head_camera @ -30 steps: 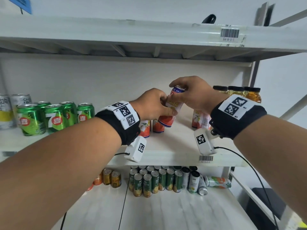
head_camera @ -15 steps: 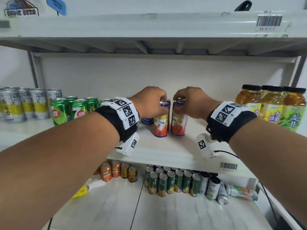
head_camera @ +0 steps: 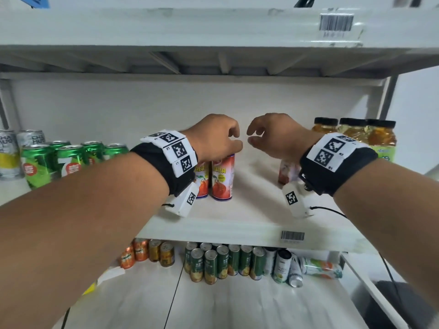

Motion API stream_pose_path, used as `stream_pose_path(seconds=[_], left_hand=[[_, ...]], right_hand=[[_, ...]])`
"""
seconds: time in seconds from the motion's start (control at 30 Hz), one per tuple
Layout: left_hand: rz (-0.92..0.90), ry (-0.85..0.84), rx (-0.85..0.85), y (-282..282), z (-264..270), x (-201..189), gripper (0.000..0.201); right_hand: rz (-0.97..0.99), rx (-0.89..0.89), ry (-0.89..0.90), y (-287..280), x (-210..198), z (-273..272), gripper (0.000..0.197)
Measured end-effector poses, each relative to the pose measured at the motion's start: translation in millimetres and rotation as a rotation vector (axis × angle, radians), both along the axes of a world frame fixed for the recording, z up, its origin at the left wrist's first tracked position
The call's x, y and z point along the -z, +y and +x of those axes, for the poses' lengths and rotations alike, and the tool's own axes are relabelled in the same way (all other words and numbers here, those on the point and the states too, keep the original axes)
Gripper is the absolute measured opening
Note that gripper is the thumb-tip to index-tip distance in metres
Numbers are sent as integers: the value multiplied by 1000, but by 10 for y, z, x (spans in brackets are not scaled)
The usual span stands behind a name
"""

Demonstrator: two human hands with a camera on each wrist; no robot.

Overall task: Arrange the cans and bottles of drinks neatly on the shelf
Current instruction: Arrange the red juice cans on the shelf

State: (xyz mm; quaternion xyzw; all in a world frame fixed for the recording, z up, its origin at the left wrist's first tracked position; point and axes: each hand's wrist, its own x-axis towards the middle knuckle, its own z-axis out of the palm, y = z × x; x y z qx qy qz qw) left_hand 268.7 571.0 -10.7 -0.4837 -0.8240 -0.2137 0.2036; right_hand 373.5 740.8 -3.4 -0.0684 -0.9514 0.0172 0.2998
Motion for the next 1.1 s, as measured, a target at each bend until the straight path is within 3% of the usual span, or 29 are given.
stream_pose_path(seconds=[0.27,0.43,0.57,0.67,0.77,0.97,1.1], left_hand=[[-159,-9,67,790,332,67,47],[-303,-64,36,1044,408,155,58],[-258,-88,47,1119,474,198,54],[-225,-117,77,1127,526,235,45],[-180,-148,96,1119,562,266,40],[-45,-369,150,1052,525,266,56],[100,-648,347,919,531,258,34]], right_hand=[[-4,254,-127,639,64,491,35],[60,165,-227,746,220,508,28],[25,150,-96,875,310,516,29],[-5,154,-138,950,322,555,37],[-47,101,-141,992,297,613,32],[-475,-86,116,817,119,701,28],[-660,-244,213,610,29,720,34]])
